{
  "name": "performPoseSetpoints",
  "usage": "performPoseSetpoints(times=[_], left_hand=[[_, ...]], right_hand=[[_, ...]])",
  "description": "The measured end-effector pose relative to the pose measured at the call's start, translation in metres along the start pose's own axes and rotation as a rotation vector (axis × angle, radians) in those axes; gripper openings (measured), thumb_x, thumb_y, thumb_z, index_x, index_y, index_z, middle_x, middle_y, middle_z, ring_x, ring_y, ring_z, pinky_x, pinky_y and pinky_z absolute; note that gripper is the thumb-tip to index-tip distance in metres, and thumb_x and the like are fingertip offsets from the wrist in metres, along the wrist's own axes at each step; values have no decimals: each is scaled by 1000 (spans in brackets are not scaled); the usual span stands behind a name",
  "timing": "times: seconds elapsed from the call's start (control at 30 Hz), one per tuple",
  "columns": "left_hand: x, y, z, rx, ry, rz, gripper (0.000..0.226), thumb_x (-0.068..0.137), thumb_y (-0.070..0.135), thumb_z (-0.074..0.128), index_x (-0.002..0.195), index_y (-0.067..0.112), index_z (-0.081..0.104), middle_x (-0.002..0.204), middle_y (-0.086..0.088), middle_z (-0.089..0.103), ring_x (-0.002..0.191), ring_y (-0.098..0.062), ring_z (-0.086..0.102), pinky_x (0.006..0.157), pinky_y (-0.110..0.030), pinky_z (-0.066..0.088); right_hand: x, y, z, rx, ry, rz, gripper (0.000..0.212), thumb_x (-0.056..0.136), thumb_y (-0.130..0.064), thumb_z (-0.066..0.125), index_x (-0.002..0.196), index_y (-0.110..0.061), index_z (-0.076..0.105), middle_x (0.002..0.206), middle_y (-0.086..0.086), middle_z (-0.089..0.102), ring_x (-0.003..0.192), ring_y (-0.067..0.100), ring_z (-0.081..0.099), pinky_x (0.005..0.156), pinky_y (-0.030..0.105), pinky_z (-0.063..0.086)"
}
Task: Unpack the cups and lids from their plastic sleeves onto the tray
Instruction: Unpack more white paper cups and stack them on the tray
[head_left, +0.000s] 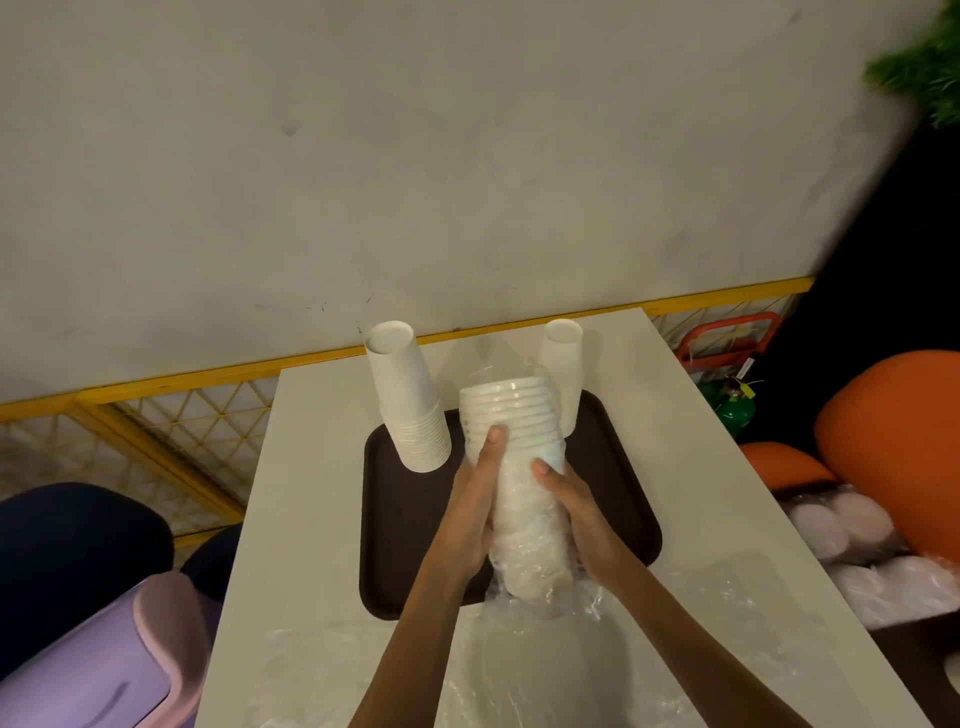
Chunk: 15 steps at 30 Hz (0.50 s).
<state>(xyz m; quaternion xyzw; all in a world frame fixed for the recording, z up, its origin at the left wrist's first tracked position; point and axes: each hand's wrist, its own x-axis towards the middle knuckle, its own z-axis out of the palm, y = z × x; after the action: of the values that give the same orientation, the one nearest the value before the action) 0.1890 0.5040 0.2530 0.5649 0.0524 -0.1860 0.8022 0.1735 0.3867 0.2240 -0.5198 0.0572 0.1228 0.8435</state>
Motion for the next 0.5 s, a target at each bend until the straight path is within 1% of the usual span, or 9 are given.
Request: performPoseSetpoints(times=[0.1,0.17,0.23,0.27,0.3,0.37,0.4,0.43,0.5], left_hand=[[5,-1,1,94,141,30,73,74,65,65,127,16,55,112,-11,69,101,-25,68,88,-49,54],[7,0,-3,84,215,45,77,71,68,65,126,14,56,112,-12,69,100,-27,68,88,-50,54],[10,3,-6,101,236,57,76,73,67,62,126,12,56,113,-13,68,100,-27,68,86,-49,55],[11,5,-7,115,228,56,74,71,63,60,124,11,56,111,-12,69,98,-26,69,86,-47,56],[12,6,-6,129,224,51,70,70,59,59,120,11,58,108,-11,70,96,-25,69,85,-45,56],[12,8,-2,144,222,32,59,69,54,61,111,12,60,100,-9,71,90,-23,70,80,-41,58],[11,7,2,151,219,23,56,69,52,63,108,12,61,98,-9,72,88,-23,71,79,-40,58],[10,5,6,158,206,15,56,68,51,65,108,11,61,98,-10,72,88,-24,71,80,-41,58],[9,-2,14,138,176,1,54,68,46,68,107,10,63,98,-11,73,89,-25,71,82,-42,57]], right_hand=[[-7,1,0,-65,-12,29,89,63,-58,75,135,-17,43,117,5,67,109,20,64,81,30,55],[-10,2,-2,-116,-59,64,95,49,-65,81,127,-20,48,108,-2,71,102,14,67,75,24,54],[-13,-1,-5,-169,-83,91,96,38,-68,83,117,-24,52,101,-7,72,96,9,68,71,20,54],[-12,-5,-8,-200,-80,84,93,40,-66,83,117,-23,53,101,-7,72,96,8,68,72,20,54],[-10,-10,-10,-228,-71,62,89,47,-62,81,121,-21,52,106,-5,71,99,9,67,75,21,54],[-1,-22,-12,-228,-13,-23,75,69,-54,67,132,-19,48,120,1,65,109,13,63,83,26,54],[4,-28,-11,-187,33,-56,68,77,-54,61,133,-19,48,123,4,64,111,16,63,84,28,54],[8,-35,-9,-130,89,-71,64,81,-58,57,131,-19,50,122,7,64,109,18,64,82,29,55],[14,-42,-2,-90,184,-90,67,79,-66,52,128,-20,53,115,9,67,101,21,67,78,34,56]])
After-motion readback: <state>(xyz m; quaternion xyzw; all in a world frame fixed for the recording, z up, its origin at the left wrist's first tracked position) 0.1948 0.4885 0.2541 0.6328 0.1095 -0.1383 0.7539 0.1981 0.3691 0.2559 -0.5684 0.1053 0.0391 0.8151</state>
